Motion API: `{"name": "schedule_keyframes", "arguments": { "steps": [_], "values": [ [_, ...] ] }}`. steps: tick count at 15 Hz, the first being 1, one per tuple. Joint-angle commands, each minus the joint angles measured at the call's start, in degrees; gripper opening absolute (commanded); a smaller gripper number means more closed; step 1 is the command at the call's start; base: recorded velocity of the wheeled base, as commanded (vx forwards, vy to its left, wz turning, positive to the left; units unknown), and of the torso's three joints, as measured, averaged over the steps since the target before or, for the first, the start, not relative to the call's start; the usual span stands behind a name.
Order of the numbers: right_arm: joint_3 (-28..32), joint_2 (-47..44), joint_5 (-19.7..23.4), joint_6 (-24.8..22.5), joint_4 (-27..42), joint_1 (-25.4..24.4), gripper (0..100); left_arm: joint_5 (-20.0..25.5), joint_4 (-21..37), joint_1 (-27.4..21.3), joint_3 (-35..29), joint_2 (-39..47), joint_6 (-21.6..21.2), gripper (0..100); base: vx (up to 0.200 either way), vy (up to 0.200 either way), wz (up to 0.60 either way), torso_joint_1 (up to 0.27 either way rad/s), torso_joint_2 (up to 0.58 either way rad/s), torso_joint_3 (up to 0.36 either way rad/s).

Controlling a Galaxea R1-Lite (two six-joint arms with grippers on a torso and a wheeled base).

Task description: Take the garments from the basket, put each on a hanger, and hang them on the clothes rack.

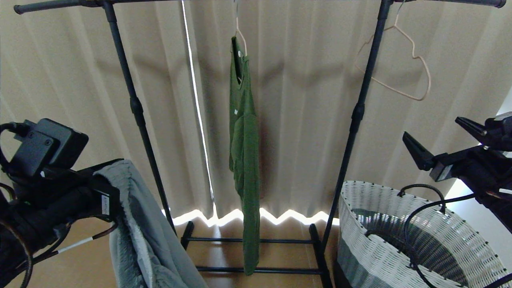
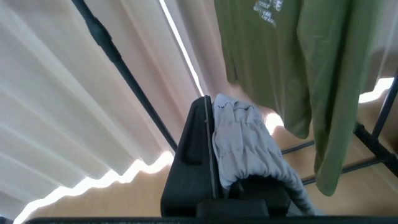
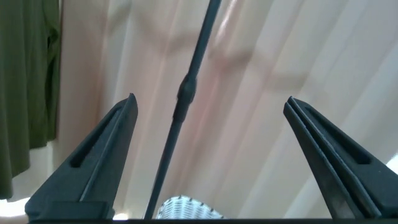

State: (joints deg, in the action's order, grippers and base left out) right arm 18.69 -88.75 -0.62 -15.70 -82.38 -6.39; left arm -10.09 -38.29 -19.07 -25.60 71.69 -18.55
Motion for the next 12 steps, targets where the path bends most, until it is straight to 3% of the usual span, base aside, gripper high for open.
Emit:
{"name": "schedule_keyframes", "arguments": {
  "steps": [1,7,12],
  "values": [
    [-0.1,0.0,0.0,0.0,-0.2,0.0,100,0.0,-0.2,0.0,0.0,0.2,0.0,0,0.0,0.0,0.0,0.207,-0.31,-0.256],
    [-0.5,-0.4,0.0,0.0,-0.2,0.0,100,0.0,-0.2,0.0,0.0,0.2,0.0,0,0.0,0.0,0.0,0.124,-0.57,-0.242],
    [-0.6,-0.4,0.0,0.0,-0.2,0.0,100,0.0,-0.2,-0.1,0.0,0.2,0.0,0,0.0,0.0,0.0,0.309,-0.48,-0.261]
  ]
}}
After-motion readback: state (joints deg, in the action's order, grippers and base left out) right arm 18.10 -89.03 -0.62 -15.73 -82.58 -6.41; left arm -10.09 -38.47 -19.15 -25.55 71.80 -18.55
